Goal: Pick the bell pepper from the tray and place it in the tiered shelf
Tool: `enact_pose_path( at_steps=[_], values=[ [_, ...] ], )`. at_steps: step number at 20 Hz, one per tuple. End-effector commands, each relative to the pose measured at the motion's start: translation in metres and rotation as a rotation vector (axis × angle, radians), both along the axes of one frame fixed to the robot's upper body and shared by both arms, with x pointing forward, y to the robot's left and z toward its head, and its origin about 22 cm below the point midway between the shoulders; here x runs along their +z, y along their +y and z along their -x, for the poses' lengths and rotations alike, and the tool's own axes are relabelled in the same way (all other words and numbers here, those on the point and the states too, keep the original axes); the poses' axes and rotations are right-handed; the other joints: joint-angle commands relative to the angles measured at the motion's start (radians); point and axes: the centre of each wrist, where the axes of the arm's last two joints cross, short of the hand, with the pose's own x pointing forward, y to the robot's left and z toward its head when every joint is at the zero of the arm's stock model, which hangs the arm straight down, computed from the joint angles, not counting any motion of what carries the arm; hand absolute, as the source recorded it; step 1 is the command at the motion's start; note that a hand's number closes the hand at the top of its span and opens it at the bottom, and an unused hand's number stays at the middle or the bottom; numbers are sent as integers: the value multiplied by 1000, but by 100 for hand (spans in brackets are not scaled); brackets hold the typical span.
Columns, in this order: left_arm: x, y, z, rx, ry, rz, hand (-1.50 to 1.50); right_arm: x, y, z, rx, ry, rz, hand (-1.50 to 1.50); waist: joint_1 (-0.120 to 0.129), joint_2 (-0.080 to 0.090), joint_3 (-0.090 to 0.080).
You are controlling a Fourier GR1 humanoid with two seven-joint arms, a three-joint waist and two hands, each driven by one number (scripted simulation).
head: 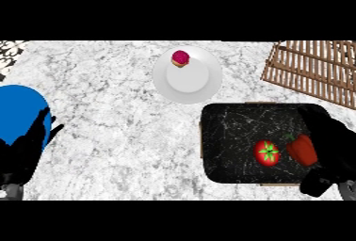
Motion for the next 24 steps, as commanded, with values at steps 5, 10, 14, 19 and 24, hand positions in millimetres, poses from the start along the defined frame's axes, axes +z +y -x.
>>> enact_pose_path(
  at_steps=[5, 10, 14, 19, 24],
  values=[
    [3, -7, 0, 2, -7, 1, 0, -15, -14, -29, -37, 82, 47, -150, -4, -1, 2],
    [-2, -11, 0, 11, 16, 8, 0, -19, -11, -41, -65, 93, 76, -150, -4, 0, 2],
    [0, -12, 10, 5, -14, 0, 0, -55, -36, -28, -48, 75, 81, -150, -6, -1, 2],
    [0, -7, 1, 16, -6, 6, 0, -41, -45, -32, -26, 65, 60, -150, -9, -2, 2],
    [-8, 14, 4, 8, 0, -5, 0, -82, -40, -46, -38, 67, 55, -150, -6, -1, 2]
  ],
)
